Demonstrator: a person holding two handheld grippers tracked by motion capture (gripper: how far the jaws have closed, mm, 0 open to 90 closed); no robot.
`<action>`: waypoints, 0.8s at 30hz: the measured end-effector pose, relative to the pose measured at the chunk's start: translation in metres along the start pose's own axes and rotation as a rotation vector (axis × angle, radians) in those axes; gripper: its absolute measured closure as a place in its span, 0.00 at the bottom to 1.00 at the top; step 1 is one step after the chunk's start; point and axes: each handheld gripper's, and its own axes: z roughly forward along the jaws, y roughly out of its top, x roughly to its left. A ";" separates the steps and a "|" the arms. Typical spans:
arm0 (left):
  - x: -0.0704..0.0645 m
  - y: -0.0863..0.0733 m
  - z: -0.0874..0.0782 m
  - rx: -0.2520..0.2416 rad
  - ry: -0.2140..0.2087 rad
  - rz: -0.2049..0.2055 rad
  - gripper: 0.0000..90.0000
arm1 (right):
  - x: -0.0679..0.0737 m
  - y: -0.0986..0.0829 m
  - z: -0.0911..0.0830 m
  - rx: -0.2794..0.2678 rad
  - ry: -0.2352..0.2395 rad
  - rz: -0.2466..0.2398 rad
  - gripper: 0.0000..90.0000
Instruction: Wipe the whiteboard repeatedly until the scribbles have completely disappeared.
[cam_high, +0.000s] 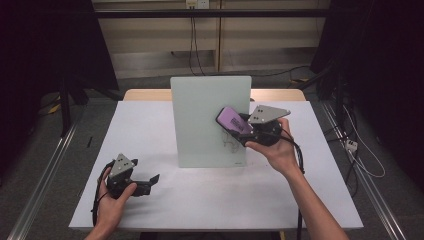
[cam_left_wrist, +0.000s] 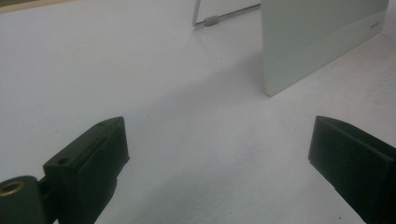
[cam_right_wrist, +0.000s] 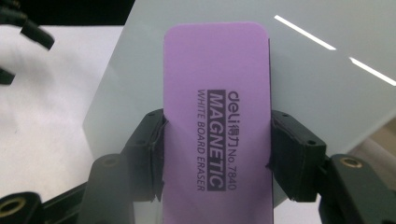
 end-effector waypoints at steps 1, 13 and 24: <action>0.000 0.000 0.000 0.000 0.000 0.000 0.05 | -0.002 0.004 -0.001 -0.005 -0.007 0.000 0.47; 0.001 0.000 0.000 -0.001 0.000 0.005 0.05 | -0.009 0.028 0.000 -0.047 -0.053 -0.022 0.47; 0.000 0.000 0.000 0.001 0.000 0.000 0.05 | 0.015 0.005 0.018 -0.007 0.011 -0.057 0.47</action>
